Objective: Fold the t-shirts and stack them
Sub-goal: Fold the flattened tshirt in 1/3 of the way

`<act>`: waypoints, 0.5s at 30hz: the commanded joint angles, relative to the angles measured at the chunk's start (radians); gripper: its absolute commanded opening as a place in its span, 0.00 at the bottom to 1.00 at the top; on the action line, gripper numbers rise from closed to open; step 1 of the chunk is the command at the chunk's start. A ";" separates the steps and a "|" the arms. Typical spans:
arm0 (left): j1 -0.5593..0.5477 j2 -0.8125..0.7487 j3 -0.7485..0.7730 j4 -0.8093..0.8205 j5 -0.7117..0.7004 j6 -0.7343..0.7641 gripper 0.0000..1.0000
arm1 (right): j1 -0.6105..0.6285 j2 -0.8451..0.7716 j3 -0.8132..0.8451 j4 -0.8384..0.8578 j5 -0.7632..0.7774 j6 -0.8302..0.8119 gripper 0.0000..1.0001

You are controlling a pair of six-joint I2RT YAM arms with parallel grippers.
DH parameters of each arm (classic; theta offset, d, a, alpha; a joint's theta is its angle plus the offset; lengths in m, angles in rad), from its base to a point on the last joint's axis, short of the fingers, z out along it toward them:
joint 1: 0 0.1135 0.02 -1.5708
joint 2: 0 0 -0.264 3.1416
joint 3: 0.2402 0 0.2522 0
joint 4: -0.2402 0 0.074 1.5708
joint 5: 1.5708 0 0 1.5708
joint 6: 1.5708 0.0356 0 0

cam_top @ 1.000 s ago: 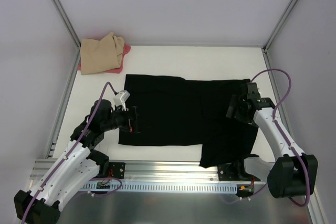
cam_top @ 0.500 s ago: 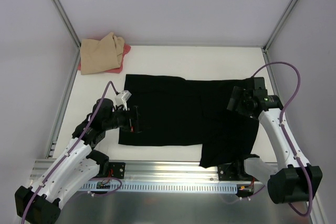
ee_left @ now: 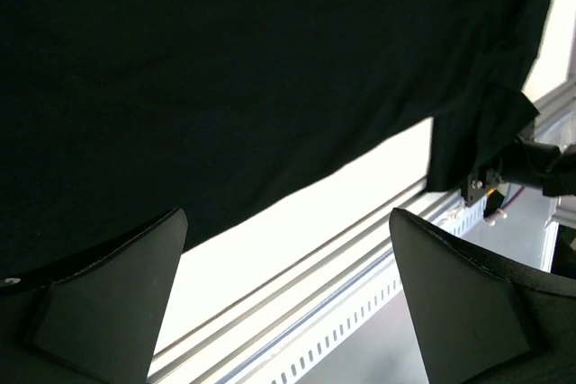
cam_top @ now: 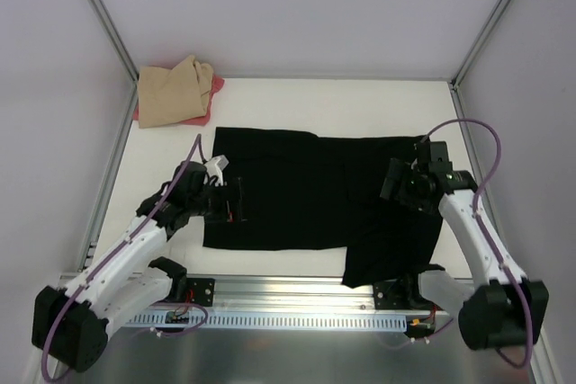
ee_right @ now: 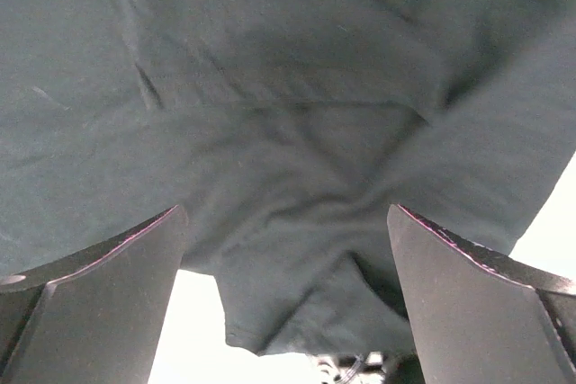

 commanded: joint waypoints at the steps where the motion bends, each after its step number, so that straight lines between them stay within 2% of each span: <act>1: -0.005 0.107 0.037 0.065 -0.032 -0.050 0.99 | 0.001 0.166 0.023 0.126 -0.110 0.003 0.99; 4: -0.005 0.318 0.097 0.065 -0.046 -0.071 0.99 | 0.027 0.336 0.045 0.177 -0.148 0.020 0.99; 6: -0.007 0.396 0.109 0.091 -0.034 -0.087 0.99 | 0.041 0.434 0.049 0.188 -0.139 0.028 0.99; 15: -0.009 0.700 0.179 0.193 -0.023 -0.090 0.99 | 0.058 0.571 -0.014 0.287 -0.139 0.052 0.99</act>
